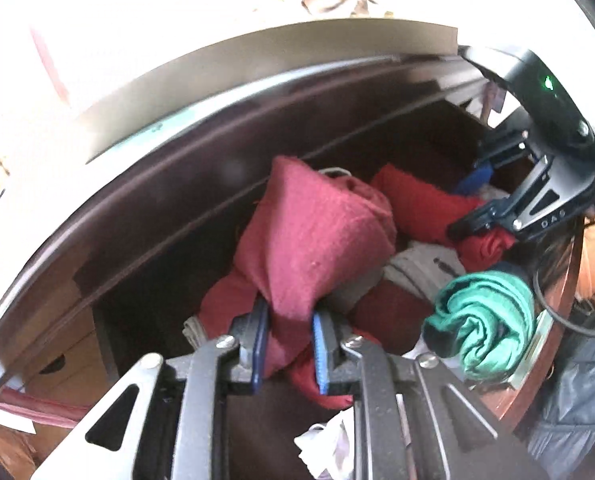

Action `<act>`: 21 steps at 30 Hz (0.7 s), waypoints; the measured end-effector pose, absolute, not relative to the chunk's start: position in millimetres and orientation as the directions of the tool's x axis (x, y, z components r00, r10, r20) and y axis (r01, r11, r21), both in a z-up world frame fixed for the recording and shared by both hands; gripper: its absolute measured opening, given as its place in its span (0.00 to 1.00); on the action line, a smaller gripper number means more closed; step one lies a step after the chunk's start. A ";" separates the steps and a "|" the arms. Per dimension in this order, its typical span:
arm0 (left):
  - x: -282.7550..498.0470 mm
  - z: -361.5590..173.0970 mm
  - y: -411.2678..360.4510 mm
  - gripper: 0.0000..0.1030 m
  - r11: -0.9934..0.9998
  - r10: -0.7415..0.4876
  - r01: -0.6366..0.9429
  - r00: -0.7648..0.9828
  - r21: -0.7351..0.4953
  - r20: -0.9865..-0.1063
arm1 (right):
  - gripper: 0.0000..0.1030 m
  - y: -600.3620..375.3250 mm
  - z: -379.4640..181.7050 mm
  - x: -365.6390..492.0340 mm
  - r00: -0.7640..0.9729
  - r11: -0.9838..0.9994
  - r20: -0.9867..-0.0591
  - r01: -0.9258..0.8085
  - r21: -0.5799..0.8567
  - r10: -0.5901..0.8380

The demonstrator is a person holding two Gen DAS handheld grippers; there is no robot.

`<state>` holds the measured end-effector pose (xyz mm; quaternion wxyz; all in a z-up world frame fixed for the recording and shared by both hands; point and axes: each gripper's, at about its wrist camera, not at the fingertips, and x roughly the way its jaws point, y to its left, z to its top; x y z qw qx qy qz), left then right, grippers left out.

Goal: Take underwear out of drawer
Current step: 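Grasp the dark red cloth with the left tool while right grasps the bright red cloth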

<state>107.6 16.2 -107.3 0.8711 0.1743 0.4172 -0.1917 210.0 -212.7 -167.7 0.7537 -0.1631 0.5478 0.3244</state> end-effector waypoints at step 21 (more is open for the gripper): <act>94.6 -87.7 44.1 0.16 0.899 -0.267 0.435 0.622 0.041 -0.736 | 0.33 -200.2 -163.4 173.4 0.281 0.705 -0.911 -0.709 0.015 0.302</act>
